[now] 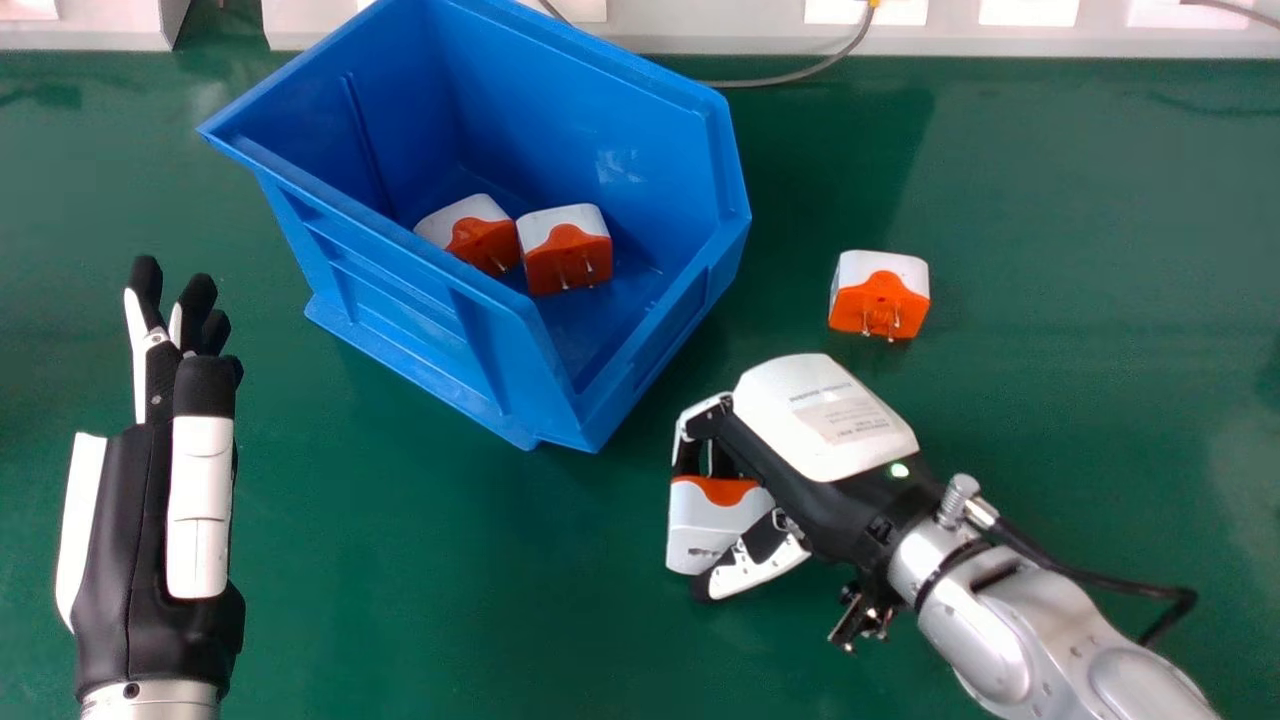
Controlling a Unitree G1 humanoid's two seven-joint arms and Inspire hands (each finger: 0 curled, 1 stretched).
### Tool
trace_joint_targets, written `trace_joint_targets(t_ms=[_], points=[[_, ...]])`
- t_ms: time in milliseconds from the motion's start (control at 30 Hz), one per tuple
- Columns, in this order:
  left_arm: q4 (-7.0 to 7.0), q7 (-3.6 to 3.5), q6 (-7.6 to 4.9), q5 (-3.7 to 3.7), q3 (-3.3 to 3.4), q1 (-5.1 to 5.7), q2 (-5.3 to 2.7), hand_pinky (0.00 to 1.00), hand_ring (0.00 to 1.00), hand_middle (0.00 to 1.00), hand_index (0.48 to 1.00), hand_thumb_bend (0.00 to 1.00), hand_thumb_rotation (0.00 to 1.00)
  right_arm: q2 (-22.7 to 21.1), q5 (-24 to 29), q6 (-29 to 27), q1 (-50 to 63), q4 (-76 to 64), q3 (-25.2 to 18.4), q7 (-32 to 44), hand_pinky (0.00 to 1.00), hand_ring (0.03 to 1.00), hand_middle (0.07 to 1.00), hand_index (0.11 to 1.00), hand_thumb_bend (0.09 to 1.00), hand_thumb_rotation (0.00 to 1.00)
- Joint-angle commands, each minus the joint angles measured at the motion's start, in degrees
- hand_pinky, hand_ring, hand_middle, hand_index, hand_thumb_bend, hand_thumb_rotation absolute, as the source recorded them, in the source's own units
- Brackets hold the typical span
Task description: Pick all objects and put in blue box
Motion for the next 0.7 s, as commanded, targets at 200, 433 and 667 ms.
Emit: trace_joint_targets(t_ms=[200, 433, 667], points=[[-2.7, 0.02, 0.83, 0.03, -0.36, 0.34, 0.13, 1.0, 1.0, 1.0, 1.0, 0.9, 1.0, -4.9, 1.6, 0.0, 4.1, -16.5, -7.8, 2.6, 0.08, 0.125, 0.182, 0.469, 0.485, 0.15], [-1.59, 0.26, -0.07, 0.89, -0.25, -0.29, 0.22, 1.0, 1.0, 1.0, 1.0, 0.89, 1.0, -5.0, 3.1, -0.2, -2.0, -20.4, -13.3, 3.4, 0.07, 0.112, 0.173, 0.469, 0.484, 0.15], [-0.14, 0.13, -1.33, 0.8, -0.02, -0.63, 0.27, 1.0, 1.0, 1.0, 1.0, 0.9, 1.0, -1.8, 4.6, -1.8, -15.9, -12.4, -13.4, 2.8, 0.1, 0.146, 0.212, 0.47, 0.481, 0.15]])
